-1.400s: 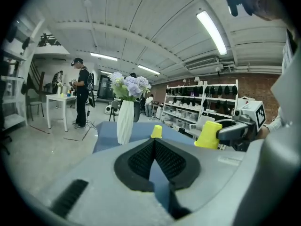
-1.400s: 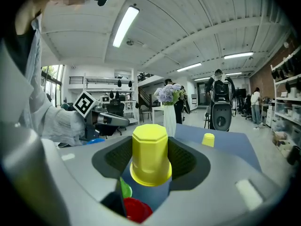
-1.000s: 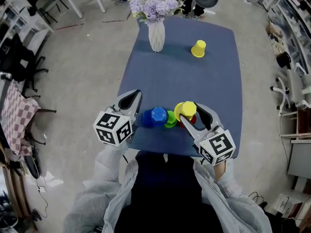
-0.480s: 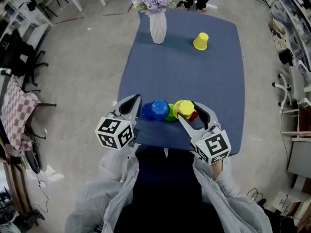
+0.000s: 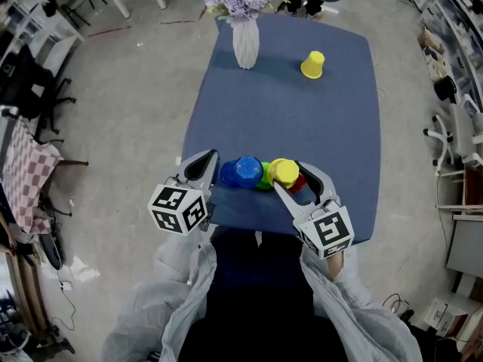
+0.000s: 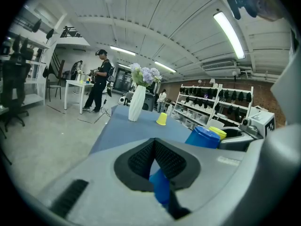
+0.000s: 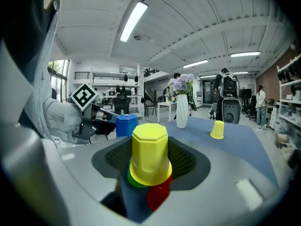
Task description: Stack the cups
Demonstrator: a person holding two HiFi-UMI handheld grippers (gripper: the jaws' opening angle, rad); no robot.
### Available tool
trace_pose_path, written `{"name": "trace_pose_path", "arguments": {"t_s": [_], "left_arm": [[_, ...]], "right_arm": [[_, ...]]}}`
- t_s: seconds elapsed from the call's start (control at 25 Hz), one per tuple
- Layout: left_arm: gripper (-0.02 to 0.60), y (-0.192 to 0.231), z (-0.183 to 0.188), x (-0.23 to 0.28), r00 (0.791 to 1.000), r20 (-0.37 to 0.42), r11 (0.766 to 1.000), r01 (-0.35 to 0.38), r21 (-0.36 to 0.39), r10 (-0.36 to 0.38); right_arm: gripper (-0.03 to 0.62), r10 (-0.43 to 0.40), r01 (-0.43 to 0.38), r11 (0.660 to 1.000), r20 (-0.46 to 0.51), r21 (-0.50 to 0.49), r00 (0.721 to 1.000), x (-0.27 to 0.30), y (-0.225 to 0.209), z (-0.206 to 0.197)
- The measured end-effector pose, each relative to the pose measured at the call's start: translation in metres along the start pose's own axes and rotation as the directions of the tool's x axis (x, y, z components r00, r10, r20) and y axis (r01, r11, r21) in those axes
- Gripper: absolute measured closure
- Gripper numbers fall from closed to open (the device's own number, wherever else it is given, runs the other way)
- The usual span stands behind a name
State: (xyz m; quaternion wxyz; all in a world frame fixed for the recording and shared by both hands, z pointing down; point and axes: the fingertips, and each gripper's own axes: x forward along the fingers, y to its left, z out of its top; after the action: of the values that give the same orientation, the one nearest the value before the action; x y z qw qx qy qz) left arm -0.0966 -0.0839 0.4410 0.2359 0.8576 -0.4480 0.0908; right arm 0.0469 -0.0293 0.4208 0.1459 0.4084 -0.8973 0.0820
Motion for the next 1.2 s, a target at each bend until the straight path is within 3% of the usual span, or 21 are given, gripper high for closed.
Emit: {"name": "trace_pose_path", "arguments": {"t_s": [0.12,0.36,0.56,0.8,1.2], "left_arm": [[0.583,0.000,-0.001,-0.001,1.000,-0.004,1.000,0.000,0.001,0.000],[0.583,0.005,-0.001,-0.001,1.000,-0.010,1.000,-0.006,-0.002,0.006],[0.583,0.009,0.007,0.001,1.000,-0.007,1.000,-0.009,0.014,0.009],[0.583,0.011,0.027,0.007,1.000,0.007,0.999,0.002,0.047,-0.002],[0.583,0.002,0.061,0.037,0.998,0.030,0.992,0.050,0.118,-0.054]], "right_arm": [[0.341,0.004,-0.004,1.000,-0.011,-0.004,1.000,-0.001,0.000,-0.002],[0.228,0.041,-0.042,0.999,0.005,0.034,0.999,-0.007,0.001,0.002],[0.204,0.061,-0.067,0.993,0.060,0.094,0.996,-0.023,-0.007,0.019],[0.204,0.002,-0.024,0.986,0.132,0.167,0.991,-0.041,-0.051,0.048],[0.204,-0.103,0.075,0.984,0.169,0.165,0.980,-0.033,-0.114,0.073]]}}
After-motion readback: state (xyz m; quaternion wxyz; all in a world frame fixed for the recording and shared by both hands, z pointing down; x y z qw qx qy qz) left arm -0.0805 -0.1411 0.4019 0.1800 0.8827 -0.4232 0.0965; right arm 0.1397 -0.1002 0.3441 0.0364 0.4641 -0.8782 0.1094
